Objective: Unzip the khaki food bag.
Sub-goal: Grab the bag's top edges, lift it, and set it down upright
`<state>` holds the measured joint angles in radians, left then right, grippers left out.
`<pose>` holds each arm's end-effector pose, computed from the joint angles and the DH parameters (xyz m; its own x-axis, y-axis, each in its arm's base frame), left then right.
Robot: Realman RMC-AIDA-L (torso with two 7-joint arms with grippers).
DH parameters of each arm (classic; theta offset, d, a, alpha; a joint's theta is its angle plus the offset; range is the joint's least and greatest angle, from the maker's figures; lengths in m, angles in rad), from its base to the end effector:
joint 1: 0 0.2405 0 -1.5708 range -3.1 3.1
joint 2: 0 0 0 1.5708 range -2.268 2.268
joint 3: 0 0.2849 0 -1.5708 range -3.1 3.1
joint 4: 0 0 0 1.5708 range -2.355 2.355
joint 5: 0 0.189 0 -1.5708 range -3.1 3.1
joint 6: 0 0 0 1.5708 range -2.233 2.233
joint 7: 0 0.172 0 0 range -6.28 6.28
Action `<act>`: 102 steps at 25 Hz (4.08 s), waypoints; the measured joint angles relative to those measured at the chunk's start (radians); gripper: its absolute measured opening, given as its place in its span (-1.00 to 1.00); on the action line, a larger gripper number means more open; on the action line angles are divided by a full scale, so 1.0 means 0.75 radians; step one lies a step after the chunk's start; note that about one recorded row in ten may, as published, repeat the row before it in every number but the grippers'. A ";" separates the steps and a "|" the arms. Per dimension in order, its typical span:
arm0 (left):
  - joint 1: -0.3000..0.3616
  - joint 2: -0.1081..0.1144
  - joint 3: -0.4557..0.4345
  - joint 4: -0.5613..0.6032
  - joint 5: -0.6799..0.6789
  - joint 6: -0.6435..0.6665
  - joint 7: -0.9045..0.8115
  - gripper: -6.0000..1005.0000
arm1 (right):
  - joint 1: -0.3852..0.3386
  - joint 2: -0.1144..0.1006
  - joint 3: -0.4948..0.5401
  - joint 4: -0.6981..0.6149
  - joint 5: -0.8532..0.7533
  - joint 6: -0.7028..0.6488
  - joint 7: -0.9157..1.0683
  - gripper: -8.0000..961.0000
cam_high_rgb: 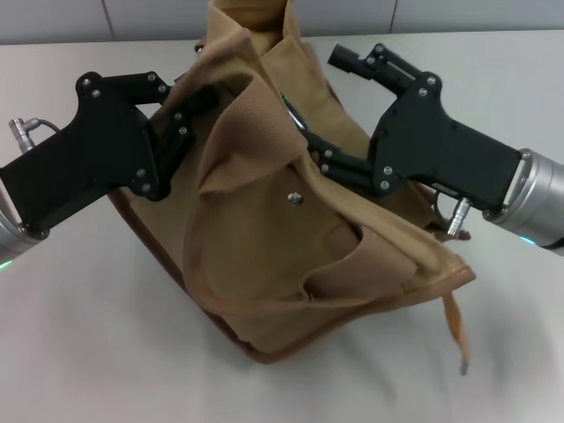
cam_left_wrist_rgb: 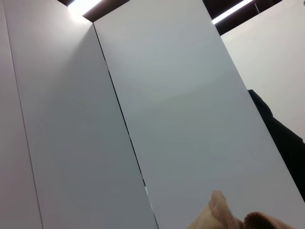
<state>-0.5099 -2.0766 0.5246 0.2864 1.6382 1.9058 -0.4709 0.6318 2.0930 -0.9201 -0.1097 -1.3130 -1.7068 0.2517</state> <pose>-0.2174 0.2977 -0.0112 0.5261 -0.4302 0.7336 0.1090 -0.8214 -0.5598 0.1855 0.3199 -0.0628 0.5767 0.4654 -0.6715 -0.0259 -0.8110 -0.5844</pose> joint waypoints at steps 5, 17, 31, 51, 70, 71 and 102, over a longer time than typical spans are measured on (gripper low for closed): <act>-0.004 -0.001 0.000 -0.001 0.000 0.001 0.000 -0.84 | 0.028 0.000 -0.005 0.031 0.002 0.043 -0.047 0.65; -0.005 -0.003 0.012 -0.002 -0.001 0.024 0.000 -0.84 | 0.046 -0.001 0.011 0.059 0.030 0.096 -0.074 0.21; -0.007 -0.002 0.016 -0.001 -0.002 0.025 0.000 -0.84 | 0.061 -0.001 0.011 0.140 0.026 0.046 -0.296 -0.21; -0.013 -0.003 0.016 -0.001 -0.002 0.026 0.000 -0.84 | 0.040 -0.001 0.026 0.172 0.029 -0.006 -0.353 -0.69; -0.014 -0.003 0.016 -0.006 0.005 0.022 0.000 -0.84 | 0.042 -0.001 0.026 0.280 -0.015 -0.055 -0.686 0.40; -0.016 -0.003 0.016 -0.008 0.006 0.021 0.000 -0.84 | 0.042 -0.001 0.029 0.284 -0.024 -0.054 -0.707 0.41; -0.041 -0.001 0.016 -0.015 -0.003 0.007 0.000 -0.84 | 0.055 -0.001 0.120 0.256 -0.119 0.045 -0.528 0.37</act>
<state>-0.5404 -2.0770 0.5367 0.2747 1.6359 1.9114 -0.4709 0.6730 2.0924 -0.8300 0.0825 -1.4020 -1.6734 -0.1444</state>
